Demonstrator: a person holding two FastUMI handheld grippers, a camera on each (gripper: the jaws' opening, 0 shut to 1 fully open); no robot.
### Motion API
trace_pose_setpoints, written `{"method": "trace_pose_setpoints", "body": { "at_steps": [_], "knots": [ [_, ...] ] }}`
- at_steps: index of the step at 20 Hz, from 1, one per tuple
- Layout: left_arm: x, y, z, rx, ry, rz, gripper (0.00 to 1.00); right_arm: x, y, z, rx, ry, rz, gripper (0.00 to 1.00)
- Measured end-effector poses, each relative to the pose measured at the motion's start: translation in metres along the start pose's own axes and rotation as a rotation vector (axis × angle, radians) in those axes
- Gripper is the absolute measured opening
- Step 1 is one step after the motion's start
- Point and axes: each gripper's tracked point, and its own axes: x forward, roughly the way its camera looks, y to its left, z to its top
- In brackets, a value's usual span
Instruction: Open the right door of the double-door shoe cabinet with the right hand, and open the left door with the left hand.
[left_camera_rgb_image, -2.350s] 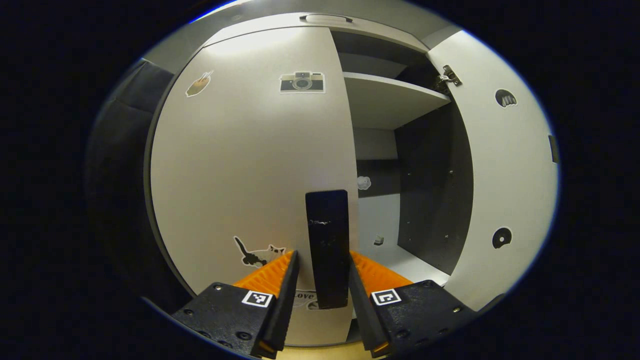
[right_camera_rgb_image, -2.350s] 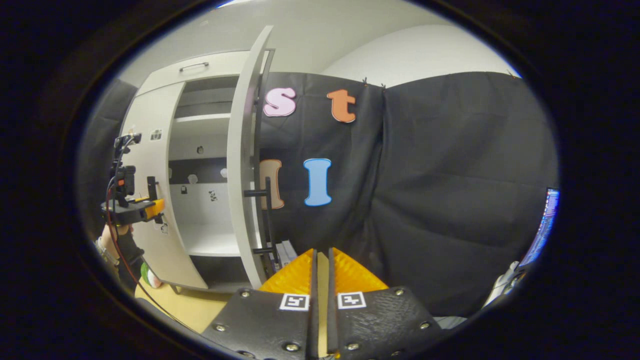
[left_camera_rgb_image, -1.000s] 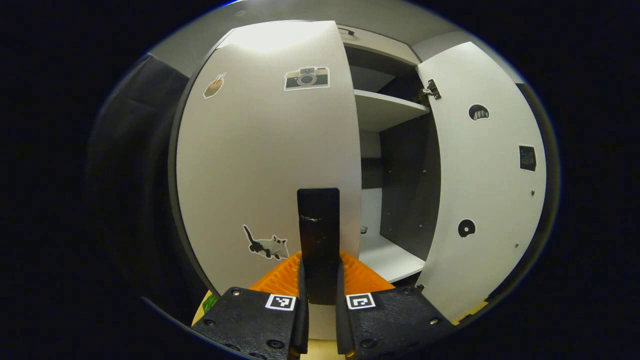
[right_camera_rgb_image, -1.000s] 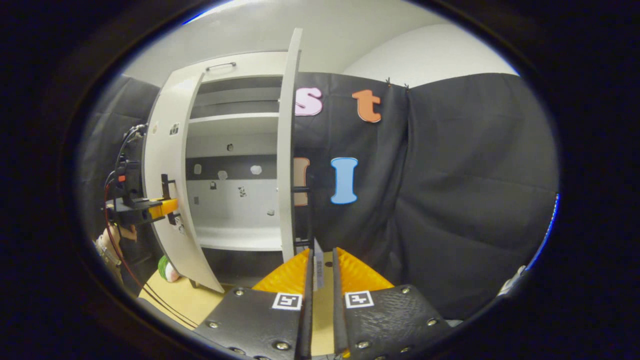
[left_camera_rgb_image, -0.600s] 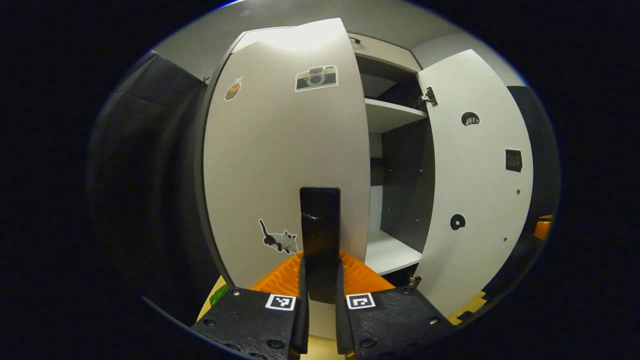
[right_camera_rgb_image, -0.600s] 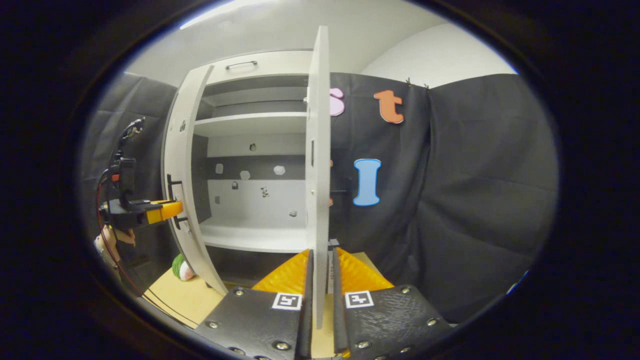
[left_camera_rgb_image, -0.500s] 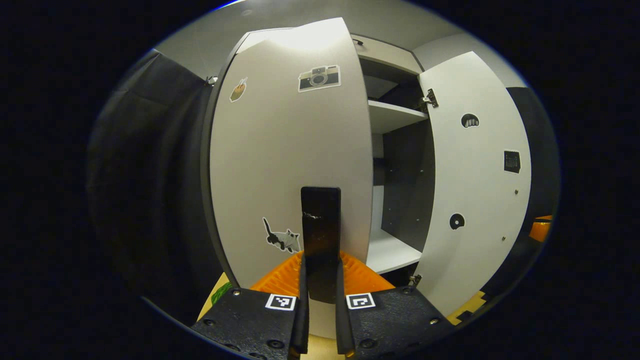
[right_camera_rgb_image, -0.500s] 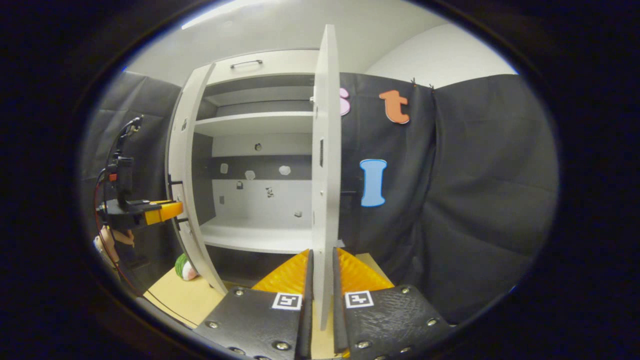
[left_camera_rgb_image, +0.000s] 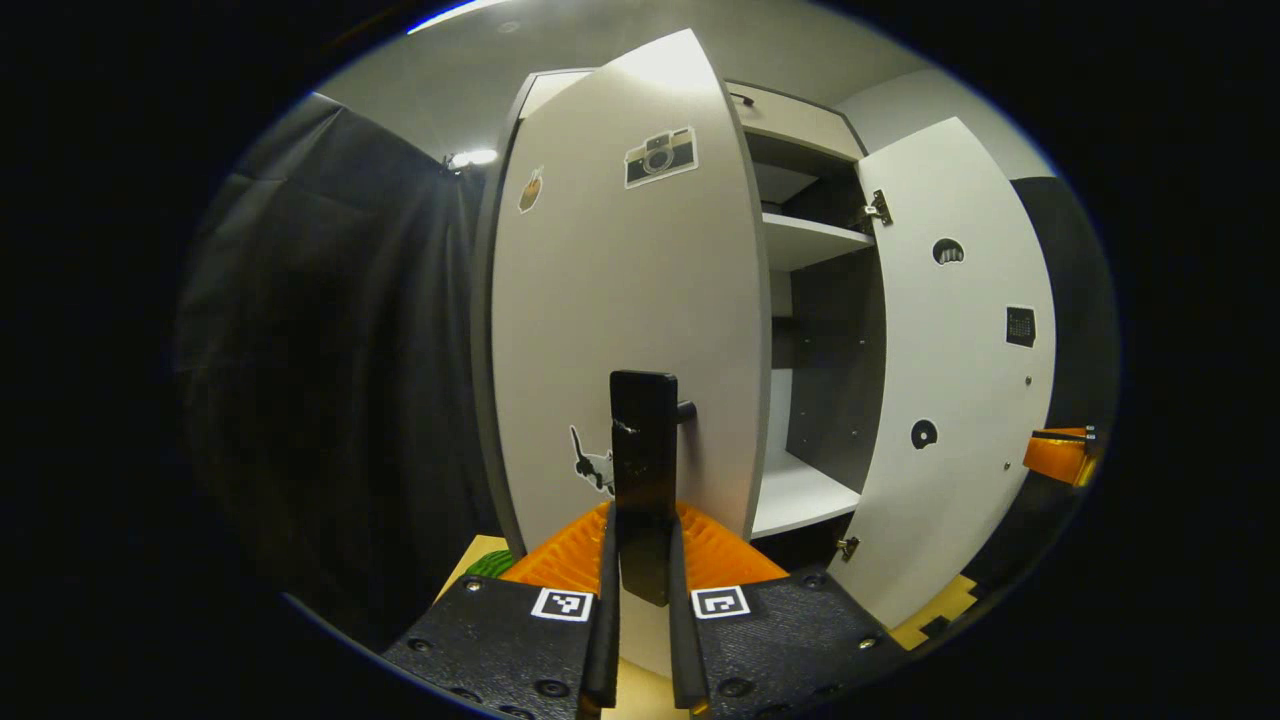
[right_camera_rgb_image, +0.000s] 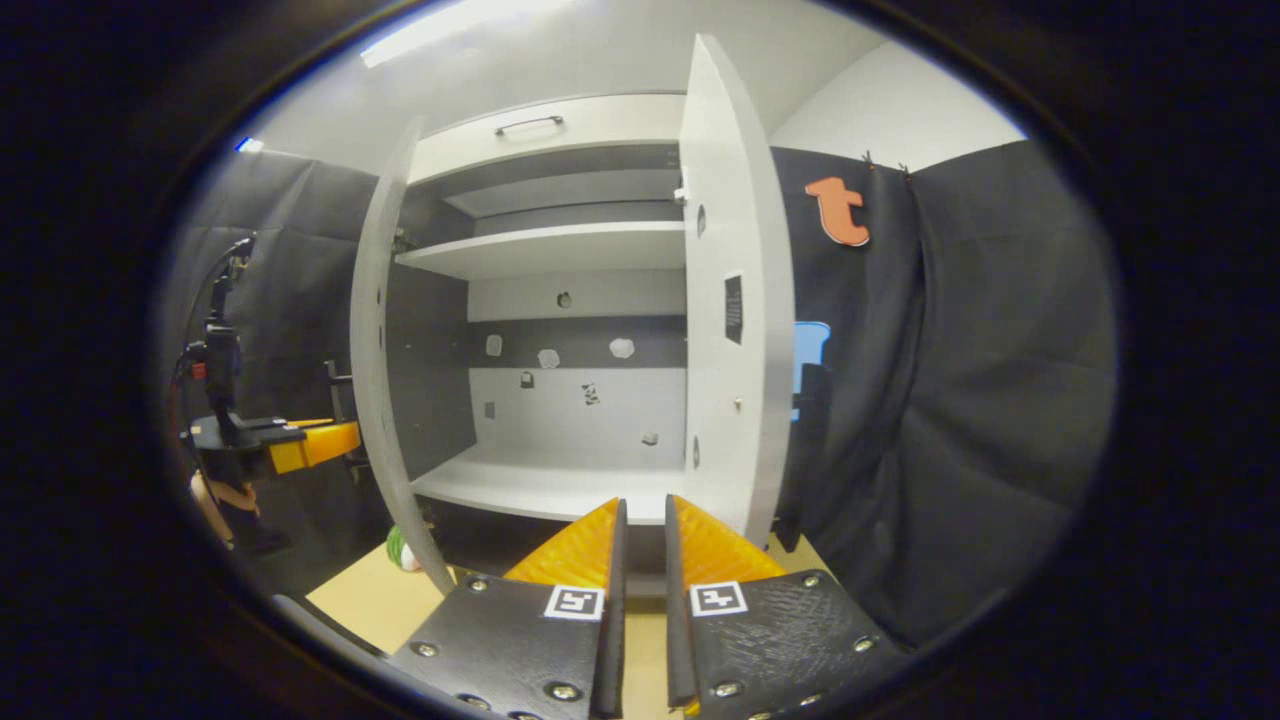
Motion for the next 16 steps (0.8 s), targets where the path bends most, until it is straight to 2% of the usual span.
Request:
{"method": "trace_pose_setpoints", "body": {
  "at_steps": [9,12,16],
  "knots": [
    [-0.024,0.035,-0.003,0.026,0.030,0.065,0.16,0.020,0.036,-0.012,0.038,0.027,0.102,0.17],
    [-0.032,0.053,-0.003,0.010,0.032,0.115,0.12,0.024,0.044,-0.011,0.050,0.028,0.126,0.17],
    [-0.041,0.081,-0.004,0.040,0.042,0.174,0.05,0.030,0.054,-0.014,0.057,0.038,0.153,0.17]
  ]
}}
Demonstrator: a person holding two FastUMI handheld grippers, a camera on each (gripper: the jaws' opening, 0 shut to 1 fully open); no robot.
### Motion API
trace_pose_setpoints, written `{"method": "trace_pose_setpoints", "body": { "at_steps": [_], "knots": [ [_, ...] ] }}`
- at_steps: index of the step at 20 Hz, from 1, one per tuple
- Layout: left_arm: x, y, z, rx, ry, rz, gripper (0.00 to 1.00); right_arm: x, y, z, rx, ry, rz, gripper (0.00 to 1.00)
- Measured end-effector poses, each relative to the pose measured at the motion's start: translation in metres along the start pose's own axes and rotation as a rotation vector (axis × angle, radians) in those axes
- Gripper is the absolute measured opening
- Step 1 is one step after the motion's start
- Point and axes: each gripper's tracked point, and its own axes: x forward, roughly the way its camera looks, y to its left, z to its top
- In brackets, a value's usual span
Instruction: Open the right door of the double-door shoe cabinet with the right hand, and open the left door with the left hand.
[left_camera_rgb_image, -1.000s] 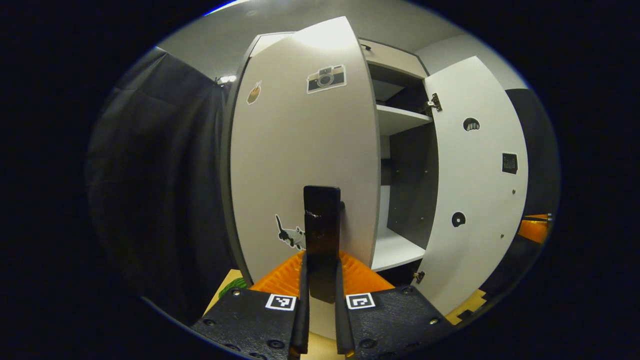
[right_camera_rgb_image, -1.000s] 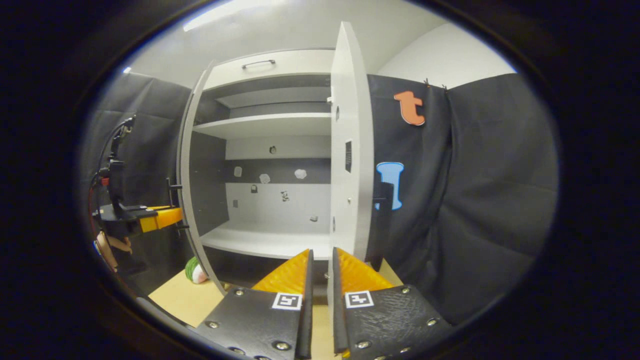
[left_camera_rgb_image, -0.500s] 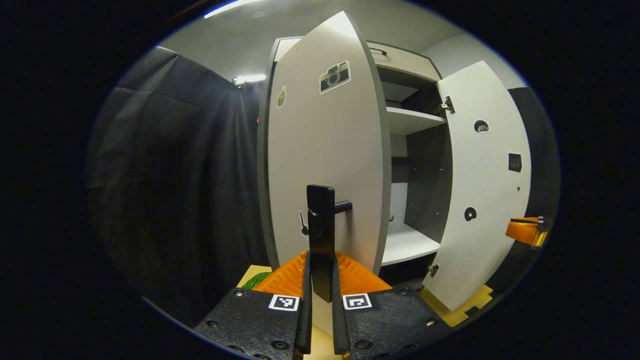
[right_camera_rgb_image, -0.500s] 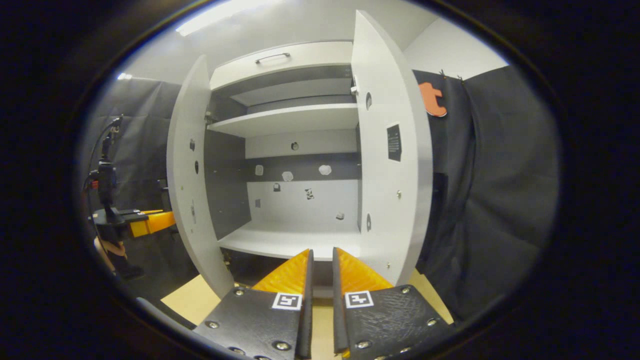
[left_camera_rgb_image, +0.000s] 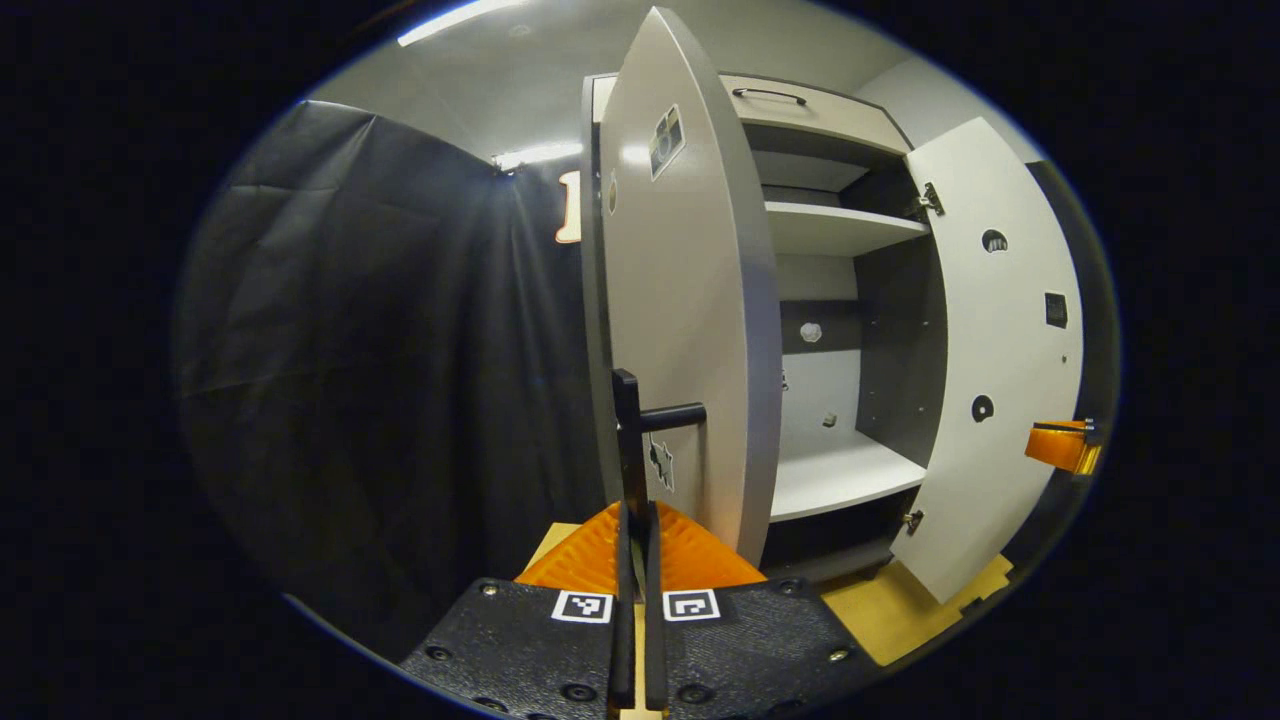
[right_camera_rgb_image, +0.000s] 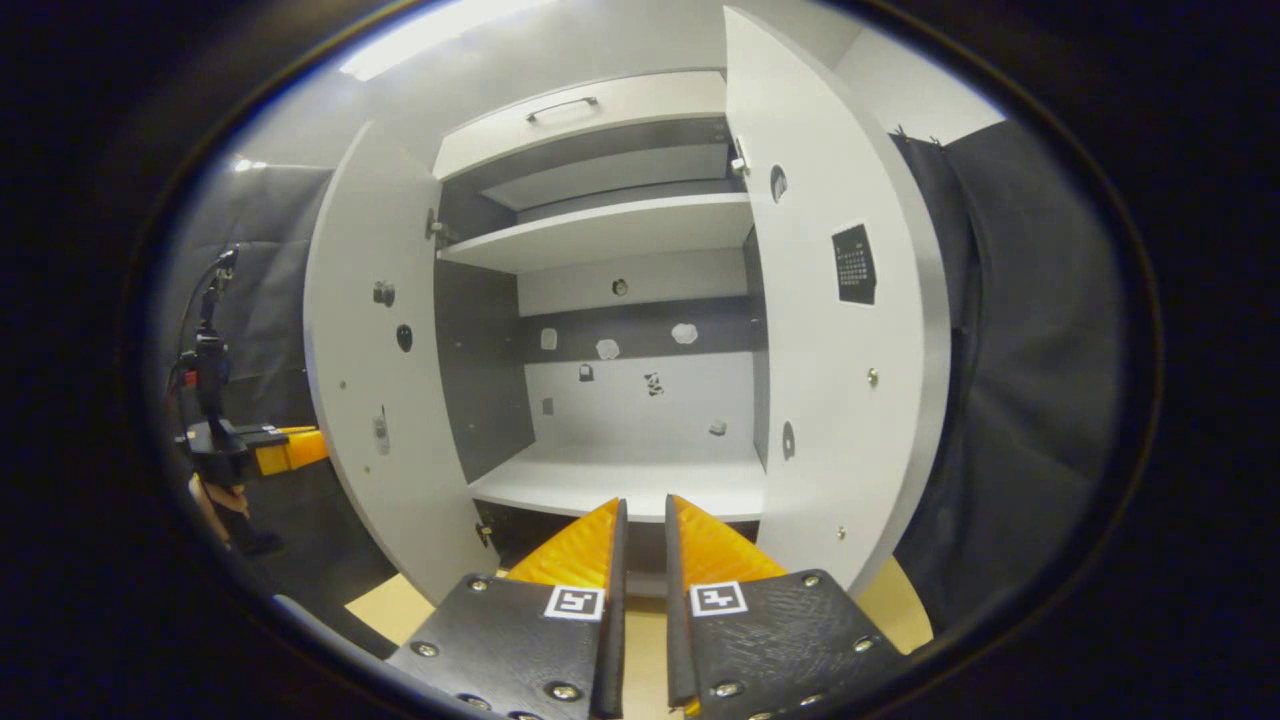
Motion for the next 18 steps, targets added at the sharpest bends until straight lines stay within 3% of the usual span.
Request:
{"method": "trace_pose_setpoints", "body": {
  "at_steps": [13,18],
  "knots": [
    [-0.004,0.056,-0.009,-0.016,0.002,0.085,0.00,0.028,0.021,-0.006,0.088,0.015,0.051,0.17],
    [-0.006,0.062,-0.010,-0.059,-0.008,0.072,0.02,0.035,0.022,-0.009,0.074,0.024,0.051,0.17]
  ]
}}
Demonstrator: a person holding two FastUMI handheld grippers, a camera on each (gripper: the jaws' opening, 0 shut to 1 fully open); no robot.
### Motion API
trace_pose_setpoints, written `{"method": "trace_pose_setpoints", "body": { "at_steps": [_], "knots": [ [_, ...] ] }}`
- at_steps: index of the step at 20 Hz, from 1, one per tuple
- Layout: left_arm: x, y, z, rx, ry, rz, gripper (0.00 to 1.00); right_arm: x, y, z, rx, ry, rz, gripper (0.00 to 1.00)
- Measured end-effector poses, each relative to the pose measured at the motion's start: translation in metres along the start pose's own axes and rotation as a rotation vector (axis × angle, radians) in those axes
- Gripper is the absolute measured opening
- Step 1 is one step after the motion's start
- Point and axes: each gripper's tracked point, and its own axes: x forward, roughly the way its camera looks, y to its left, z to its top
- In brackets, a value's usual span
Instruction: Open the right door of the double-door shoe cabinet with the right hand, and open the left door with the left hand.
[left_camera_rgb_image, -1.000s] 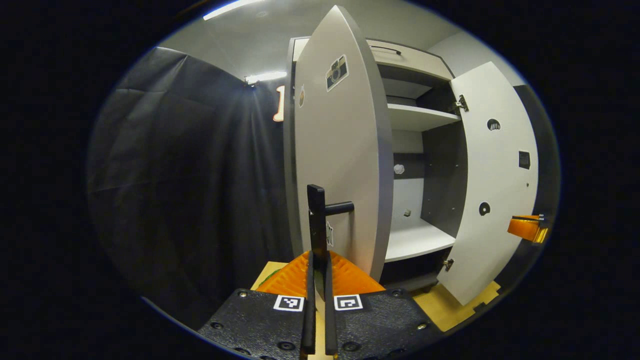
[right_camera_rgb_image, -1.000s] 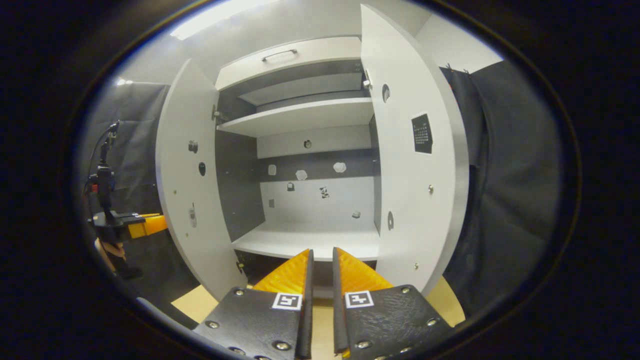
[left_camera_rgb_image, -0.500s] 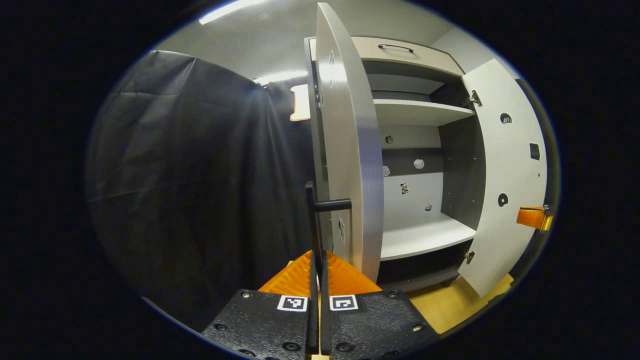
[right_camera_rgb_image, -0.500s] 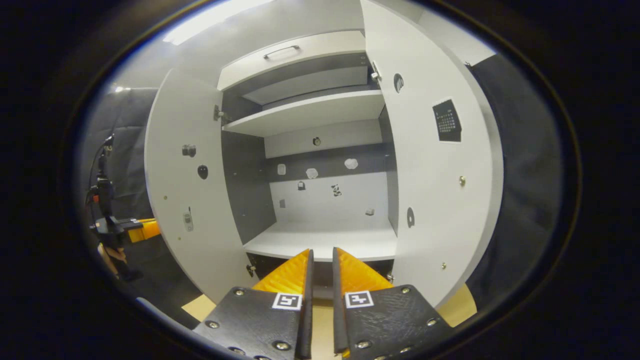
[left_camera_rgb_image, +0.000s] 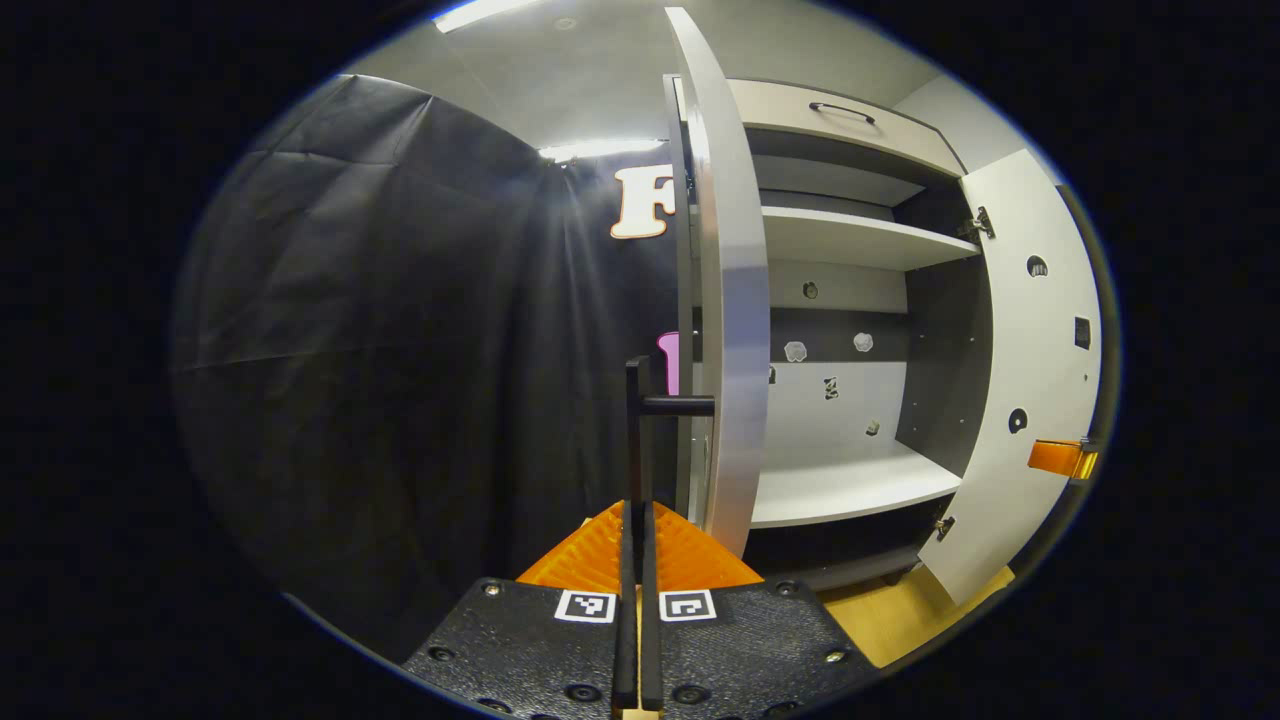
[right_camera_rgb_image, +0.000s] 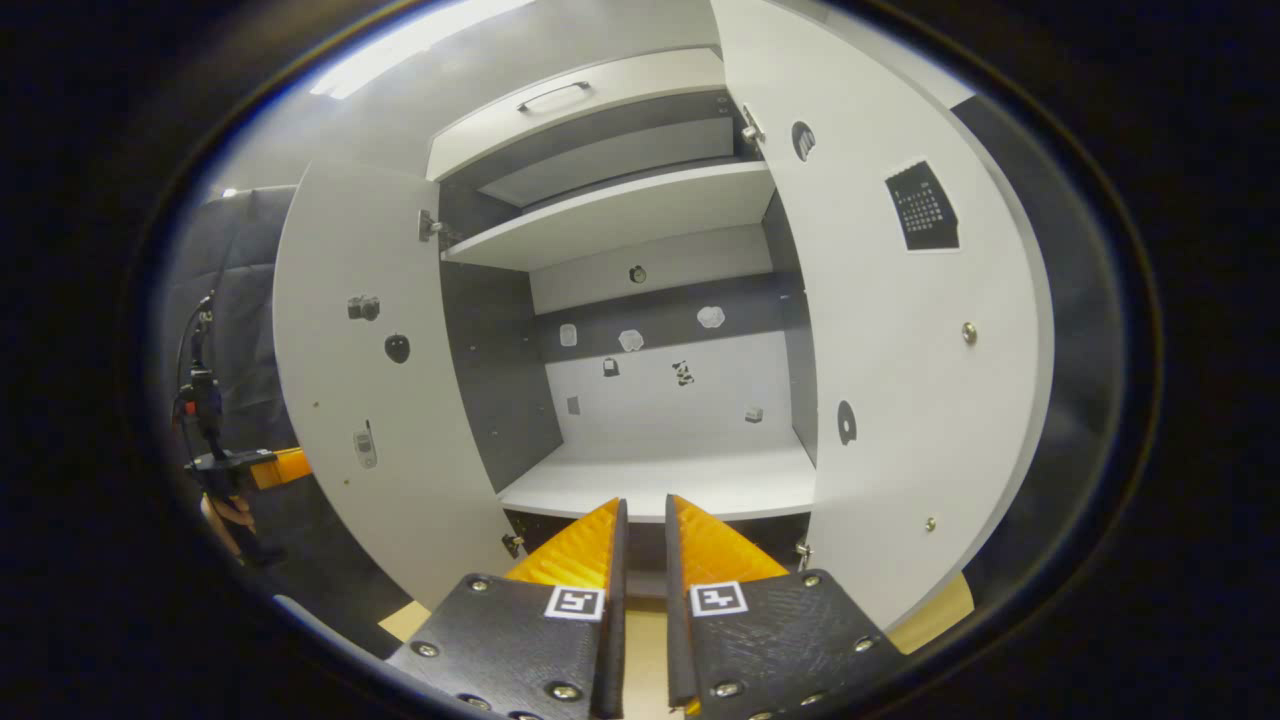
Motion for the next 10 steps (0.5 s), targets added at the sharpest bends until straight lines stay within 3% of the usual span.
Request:
{"method": "trace_pose_setpoints", "body": {
  "at_steps": [3,10],
  "knots": [
    [-0.006,0.002,-0.001,0.028,0.006,0.012,0.02,0.006,-0.001,0.003,-0.009,-0.007,-0.007,0.17],
    [-0.038,0.003,0.022,-0.016,-0.008,0.030,0.00,0.025,-0.002,0.005,-0.035,-0.004,-0.023,0.17]
  ]
}}
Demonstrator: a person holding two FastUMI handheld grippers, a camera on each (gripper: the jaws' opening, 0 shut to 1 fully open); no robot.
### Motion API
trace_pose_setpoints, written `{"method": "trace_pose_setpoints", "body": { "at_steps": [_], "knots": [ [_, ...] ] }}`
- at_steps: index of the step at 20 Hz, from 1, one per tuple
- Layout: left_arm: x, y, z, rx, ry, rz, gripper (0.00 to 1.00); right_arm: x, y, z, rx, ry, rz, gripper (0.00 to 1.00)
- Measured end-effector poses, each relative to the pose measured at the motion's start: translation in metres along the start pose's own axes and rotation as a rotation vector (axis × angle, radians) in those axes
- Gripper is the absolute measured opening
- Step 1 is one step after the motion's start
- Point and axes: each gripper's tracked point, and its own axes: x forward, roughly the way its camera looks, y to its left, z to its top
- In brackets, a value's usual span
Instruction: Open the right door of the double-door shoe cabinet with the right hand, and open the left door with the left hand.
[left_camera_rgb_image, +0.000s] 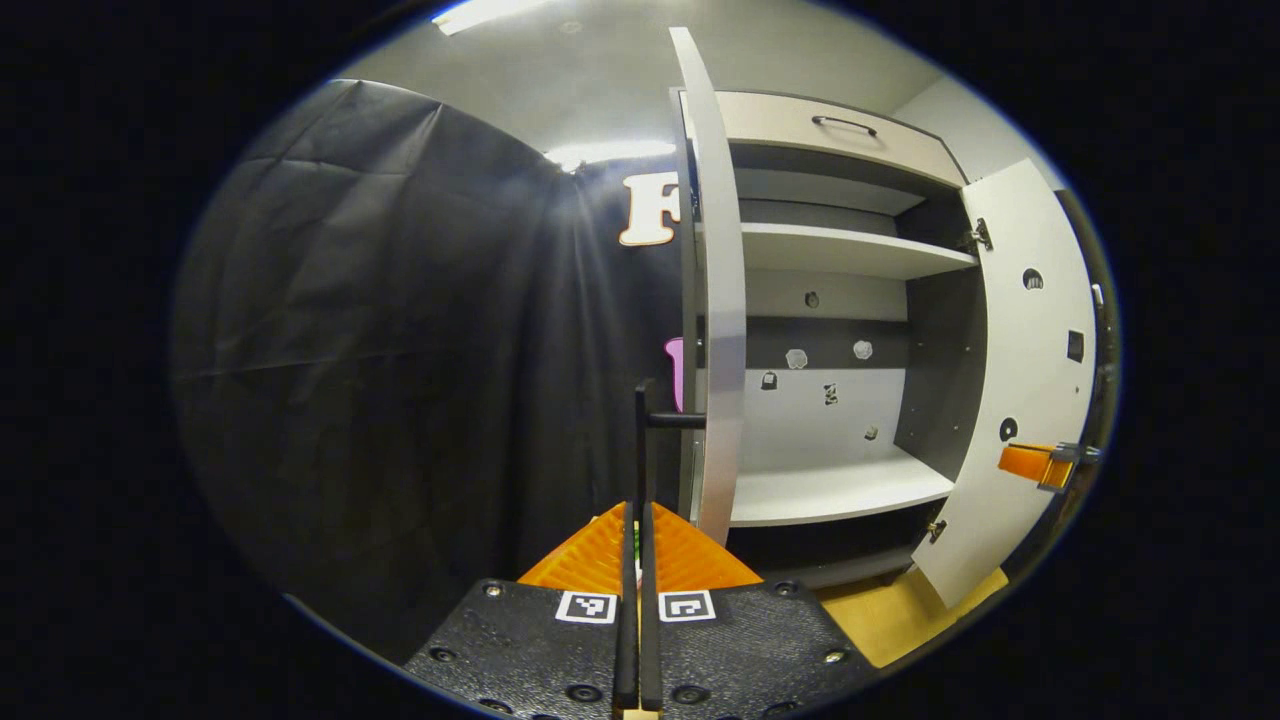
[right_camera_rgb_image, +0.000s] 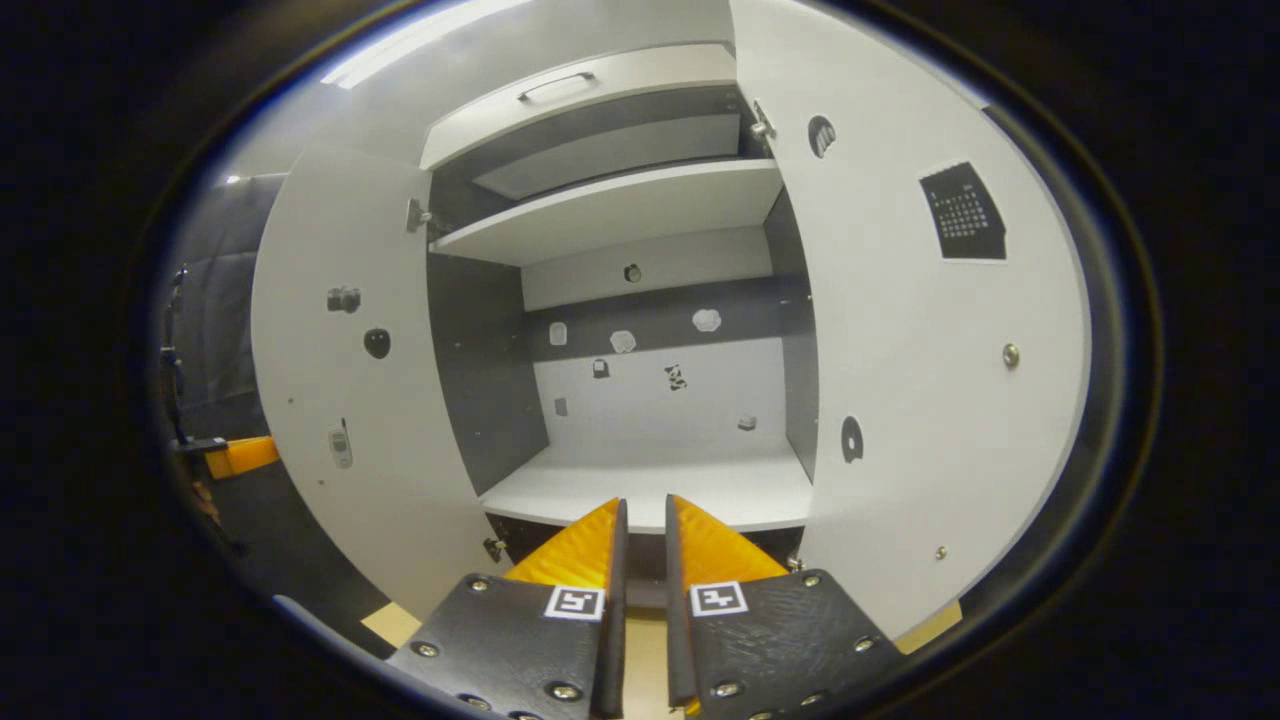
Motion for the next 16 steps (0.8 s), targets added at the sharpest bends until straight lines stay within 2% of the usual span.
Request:
{"method": "trace_pose_setpoints", "body": {
  "at_steps": [3,6,8,9,16],
  "knots": [
    [-0.013,-0.003,0.020,0.023,-0.026,0.014,0.01,0.005,0.000,0.003,-0.030,-0.004,-0.008,0.17],
    [-0.025,-0.021,0.046,0.059,-0.088,-0.017,0.01,0.008,0.000,0.009,-0.072,-0.014,-0.027,0.17],
    [-0.026,-0.039,0.057,0.062,-0.114,-0.051,0.04,0.010,-0.001,0.016,-0.086,-0.026,-0.042,0.17],
    [-0.026,-0.044,0.060,0.060,-0.124,-0.070,0.00,0.011,-0.001,0.021,-0.089,-0.036,-0.049,0.17],
    [-0.003,-0.105,0.060,0.035,-0.131,-0.201,0.01,0.000,0.005,0.063,-0.106,-0.129,-0.110,0.17]
  ]
}}
